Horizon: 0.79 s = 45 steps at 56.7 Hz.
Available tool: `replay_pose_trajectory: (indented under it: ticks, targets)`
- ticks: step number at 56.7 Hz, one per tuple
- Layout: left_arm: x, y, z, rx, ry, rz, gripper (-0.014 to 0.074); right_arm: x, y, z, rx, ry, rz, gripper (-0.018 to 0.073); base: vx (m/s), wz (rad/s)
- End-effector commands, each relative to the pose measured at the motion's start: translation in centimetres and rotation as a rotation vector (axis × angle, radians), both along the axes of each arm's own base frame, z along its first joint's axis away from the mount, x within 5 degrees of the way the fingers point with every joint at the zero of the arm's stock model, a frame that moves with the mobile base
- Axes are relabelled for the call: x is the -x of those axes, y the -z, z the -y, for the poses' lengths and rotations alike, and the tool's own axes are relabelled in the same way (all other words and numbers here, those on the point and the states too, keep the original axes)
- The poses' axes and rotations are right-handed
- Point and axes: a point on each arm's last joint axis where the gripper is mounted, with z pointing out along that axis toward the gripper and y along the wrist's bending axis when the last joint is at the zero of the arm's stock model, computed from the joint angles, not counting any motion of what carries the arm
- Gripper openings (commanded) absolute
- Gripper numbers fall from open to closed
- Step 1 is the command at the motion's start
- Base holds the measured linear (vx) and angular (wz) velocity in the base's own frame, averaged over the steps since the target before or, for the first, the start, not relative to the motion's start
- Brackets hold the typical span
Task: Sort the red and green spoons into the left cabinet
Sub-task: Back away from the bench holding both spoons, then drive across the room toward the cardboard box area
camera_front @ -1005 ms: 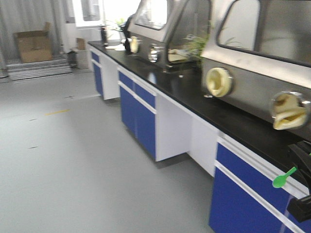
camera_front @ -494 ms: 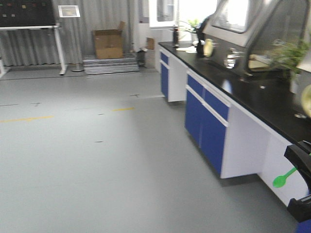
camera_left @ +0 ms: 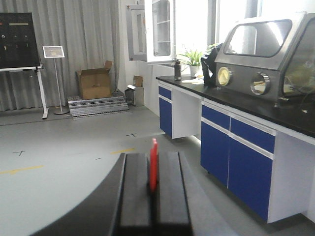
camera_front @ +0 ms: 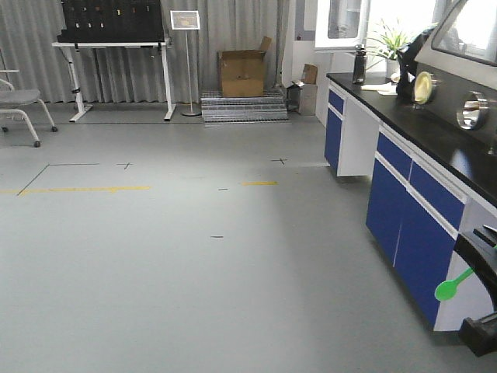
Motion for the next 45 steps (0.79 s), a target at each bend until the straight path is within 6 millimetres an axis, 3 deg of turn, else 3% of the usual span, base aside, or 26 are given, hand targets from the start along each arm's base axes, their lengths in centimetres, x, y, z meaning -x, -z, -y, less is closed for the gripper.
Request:
replay_pose_trajectory:
  ticks: [1, 45]
  targets:
    - [0.22, -1.53, 0.09, 0.037, 0.019, 0.092, -0.0003, 0.29, -1.89, -0.21, -0.035, -0.032, 0.092, -0.0006, 0.38, 0.21]
    - [0.22, -1.53, 0.09, 0.037, 0.019, 0.092, -0.0003, 0.29, -1.89, -0.21, -0.035, -0.032, 0.092, -0.0006, 0.45, 0.08]
